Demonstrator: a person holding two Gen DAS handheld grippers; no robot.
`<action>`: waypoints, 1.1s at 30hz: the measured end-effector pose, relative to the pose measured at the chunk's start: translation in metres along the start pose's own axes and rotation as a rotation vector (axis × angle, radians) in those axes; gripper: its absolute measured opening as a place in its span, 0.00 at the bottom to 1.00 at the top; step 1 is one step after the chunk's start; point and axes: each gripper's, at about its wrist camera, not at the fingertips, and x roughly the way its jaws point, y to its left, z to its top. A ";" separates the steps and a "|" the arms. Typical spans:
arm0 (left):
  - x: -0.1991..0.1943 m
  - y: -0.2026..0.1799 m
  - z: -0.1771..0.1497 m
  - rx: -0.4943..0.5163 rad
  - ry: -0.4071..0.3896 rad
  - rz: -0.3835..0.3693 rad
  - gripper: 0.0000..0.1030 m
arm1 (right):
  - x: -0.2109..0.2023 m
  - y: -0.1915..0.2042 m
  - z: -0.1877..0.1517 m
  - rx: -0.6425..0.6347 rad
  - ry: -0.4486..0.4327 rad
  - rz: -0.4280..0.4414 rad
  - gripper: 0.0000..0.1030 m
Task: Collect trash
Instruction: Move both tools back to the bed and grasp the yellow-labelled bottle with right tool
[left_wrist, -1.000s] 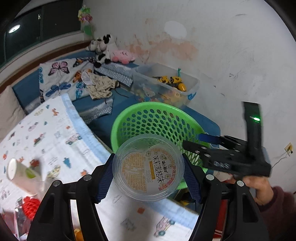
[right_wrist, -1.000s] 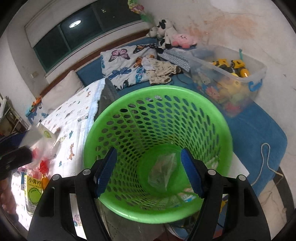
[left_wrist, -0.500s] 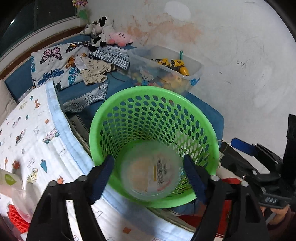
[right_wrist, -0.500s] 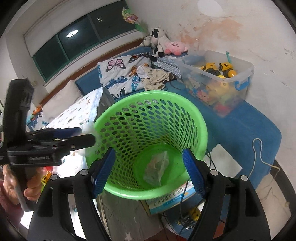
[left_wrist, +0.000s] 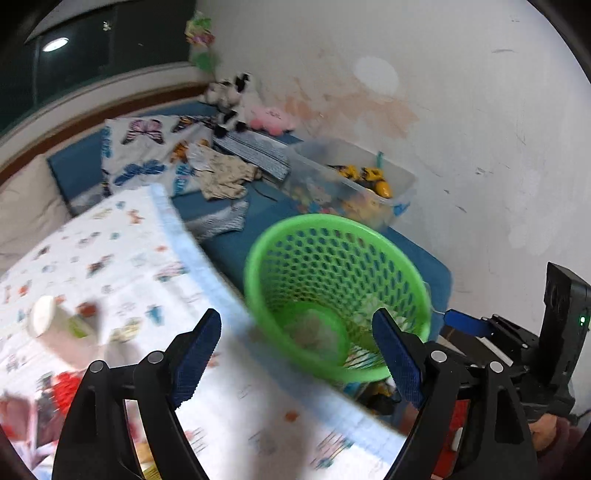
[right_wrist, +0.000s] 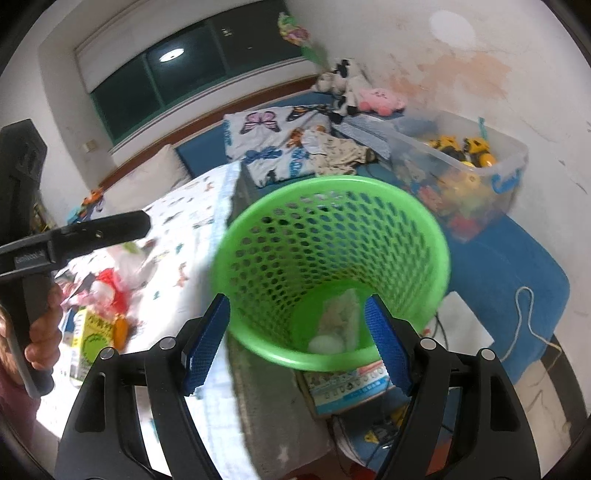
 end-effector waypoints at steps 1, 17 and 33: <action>-0.009 0.006 -0.005 -0.005 -0.012 0.011 0.79 | 0.000 0.004 0.000 -0.005 0.001 0.007 0.74; -0.109 0.108 -0.081 -0.153 -0.082 0.180 0.79 | 0.030 0.118 -0.009 -0.136 0.114 0.236 0.74; -0.157 0.181 -0.167 -0.295 -0.062 0.298 0.79 | 0.069 0.229 -0.025 -0.262 0.241 0.354 0.68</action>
